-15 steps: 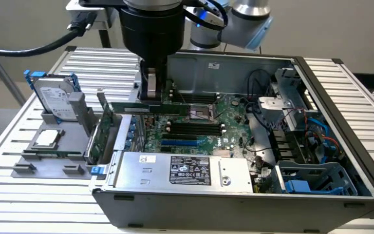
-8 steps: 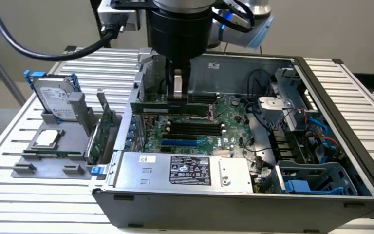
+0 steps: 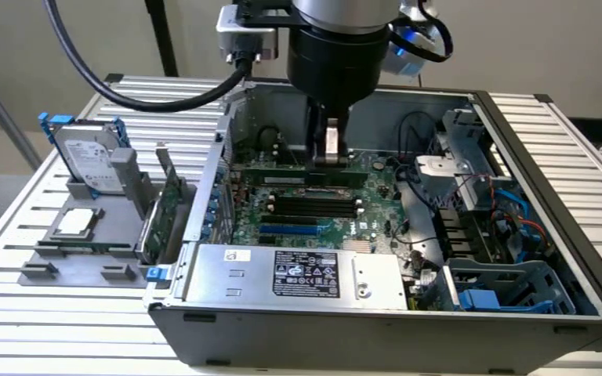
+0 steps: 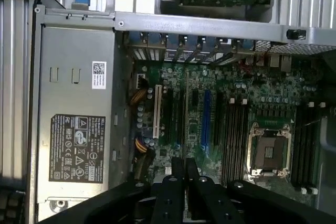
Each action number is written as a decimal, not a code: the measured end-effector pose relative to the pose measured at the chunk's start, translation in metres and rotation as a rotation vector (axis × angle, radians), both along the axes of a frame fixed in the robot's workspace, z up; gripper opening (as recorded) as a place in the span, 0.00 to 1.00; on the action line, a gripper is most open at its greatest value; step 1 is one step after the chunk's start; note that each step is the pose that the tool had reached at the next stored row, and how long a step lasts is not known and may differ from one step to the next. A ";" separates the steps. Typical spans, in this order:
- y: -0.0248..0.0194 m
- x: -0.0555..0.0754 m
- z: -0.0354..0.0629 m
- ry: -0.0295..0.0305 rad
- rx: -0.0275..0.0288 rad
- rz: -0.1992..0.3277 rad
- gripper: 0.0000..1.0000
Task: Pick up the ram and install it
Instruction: 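Pick up the ram and move it above insertion slot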
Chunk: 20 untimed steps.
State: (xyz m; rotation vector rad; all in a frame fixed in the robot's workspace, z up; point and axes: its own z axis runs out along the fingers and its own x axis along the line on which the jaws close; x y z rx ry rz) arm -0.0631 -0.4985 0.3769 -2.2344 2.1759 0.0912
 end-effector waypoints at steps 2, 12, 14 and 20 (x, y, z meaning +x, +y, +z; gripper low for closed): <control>0.0065 0.006 -0.0037 0.0000 0.0001 0.000 0.00; 0.0497 0.019 -0.0217 0.0000 -0.0001 0.000 0.00; 0.0589 0.020 -0.0254 0.0000 0.0000 0.000 0.00; 0.0834 0.022 -0.0363 0.0000 0.0000 0.000 0.00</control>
